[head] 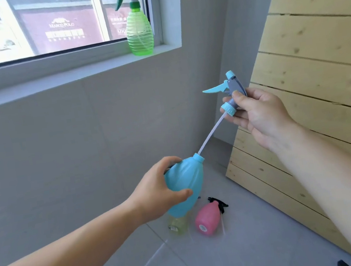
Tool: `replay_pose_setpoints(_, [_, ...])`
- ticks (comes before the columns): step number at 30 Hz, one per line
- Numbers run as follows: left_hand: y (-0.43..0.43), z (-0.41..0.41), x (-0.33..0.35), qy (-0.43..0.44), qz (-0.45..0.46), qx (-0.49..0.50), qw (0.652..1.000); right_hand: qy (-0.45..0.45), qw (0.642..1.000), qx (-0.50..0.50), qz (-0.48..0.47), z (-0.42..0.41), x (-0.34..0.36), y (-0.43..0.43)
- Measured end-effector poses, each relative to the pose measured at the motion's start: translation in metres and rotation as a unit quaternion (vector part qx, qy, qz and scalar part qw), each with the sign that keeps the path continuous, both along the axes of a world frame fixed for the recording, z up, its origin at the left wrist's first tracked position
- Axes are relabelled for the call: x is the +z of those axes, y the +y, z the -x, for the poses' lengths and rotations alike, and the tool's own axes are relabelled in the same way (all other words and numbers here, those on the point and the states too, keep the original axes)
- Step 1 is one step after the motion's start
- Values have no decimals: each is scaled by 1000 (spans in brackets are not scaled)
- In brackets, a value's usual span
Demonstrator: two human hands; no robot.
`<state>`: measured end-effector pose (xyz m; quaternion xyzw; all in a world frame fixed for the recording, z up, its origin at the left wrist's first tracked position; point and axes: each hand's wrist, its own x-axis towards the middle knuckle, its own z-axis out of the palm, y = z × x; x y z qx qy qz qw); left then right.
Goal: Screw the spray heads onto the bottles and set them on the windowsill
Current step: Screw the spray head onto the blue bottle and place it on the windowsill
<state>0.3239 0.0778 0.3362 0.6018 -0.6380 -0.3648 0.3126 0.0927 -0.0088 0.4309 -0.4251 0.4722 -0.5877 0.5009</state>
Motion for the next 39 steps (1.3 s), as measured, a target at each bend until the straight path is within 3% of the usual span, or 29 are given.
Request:
replay_pose_setpoints(5, [1,-4,5,30,-4,20,999,-22,999,-6,-23,-1,-7,4])
replay_pose_setpoints(10, [5,0,6,53,-35,-14,998,61,992,77,-72,-17,-32,8])
replay_pose_setpoints(17, [3,3,3,134,-93,-14,987,188,952,208,-120,-34,-59,15])
replay_pose_setpoints(25, [3,3,-10,233,-146,4,961,154,949,246,-121,-28,-63,17])
replay_pose_setpoints(31, [3,1,-10,233,-231,-22,945,105,953,265,-107,-24,-65,13])
replay_pose_setpoints(39, [2,-2,-17,302,-284,-79,907,63,918,380,-92,0,-61,13])
